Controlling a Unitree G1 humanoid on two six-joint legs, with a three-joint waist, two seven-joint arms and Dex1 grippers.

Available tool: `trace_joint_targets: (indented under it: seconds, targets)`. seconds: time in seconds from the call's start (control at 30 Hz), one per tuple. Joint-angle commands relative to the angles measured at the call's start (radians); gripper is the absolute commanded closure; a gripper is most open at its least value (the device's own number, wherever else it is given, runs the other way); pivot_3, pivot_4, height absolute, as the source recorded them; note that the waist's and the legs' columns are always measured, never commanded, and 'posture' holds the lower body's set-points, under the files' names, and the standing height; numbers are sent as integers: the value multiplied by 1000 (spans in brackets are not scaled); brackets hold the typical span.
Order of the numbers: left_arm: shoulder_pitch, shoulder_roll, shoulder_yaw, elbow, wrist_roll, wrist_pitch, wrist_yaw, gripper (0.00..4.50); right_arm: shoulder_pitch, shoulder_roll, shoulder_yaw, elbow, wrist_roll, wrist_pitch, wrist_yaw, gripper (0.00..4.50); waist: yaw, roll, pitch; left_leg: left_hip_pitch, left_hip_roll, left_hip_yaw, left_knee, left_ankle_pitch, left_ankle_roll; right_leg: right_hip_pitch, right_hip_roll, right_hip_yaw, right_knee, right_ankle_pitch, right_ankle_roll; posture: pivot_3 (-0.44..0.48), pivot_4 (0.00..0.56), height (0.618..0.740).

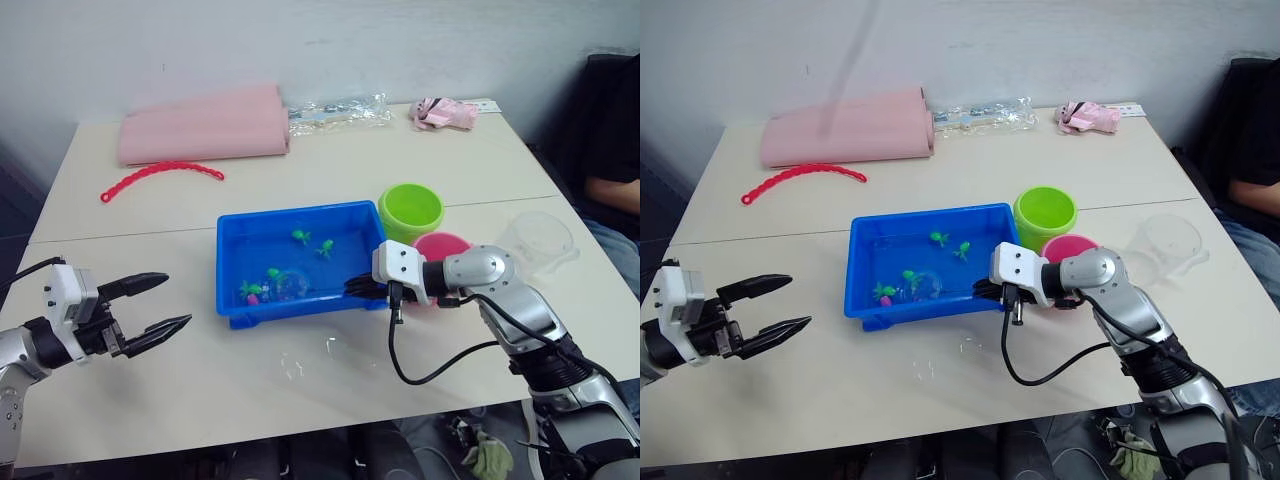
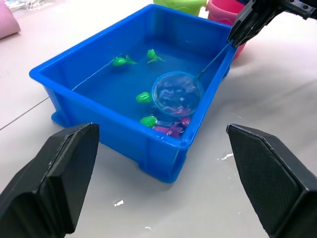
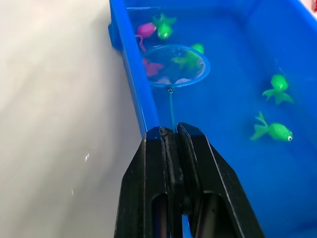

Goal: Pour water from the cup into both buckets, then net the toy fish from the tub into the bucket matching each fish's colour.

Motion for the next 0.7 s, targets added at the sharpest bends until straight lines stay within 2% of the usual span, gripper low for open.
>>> trace_joint_targets:
  seconds: [0.03,0.7]
  targets:
    - [-3,-2,-2,-17,-1,-8,7,33,-32,-2,22,-7,-1,-2,39,4500,-1,0,0,0,0,0,0,0,0,0,0,0,0,0,0,0,150,740]
    - [29,-4,19,-28,-12,-16,19,33,-197,122,172,144,-110,7,86,4500,-3,0,0,0,0,0,0,0,0,0,0,0,2,0,0,0,150,740]
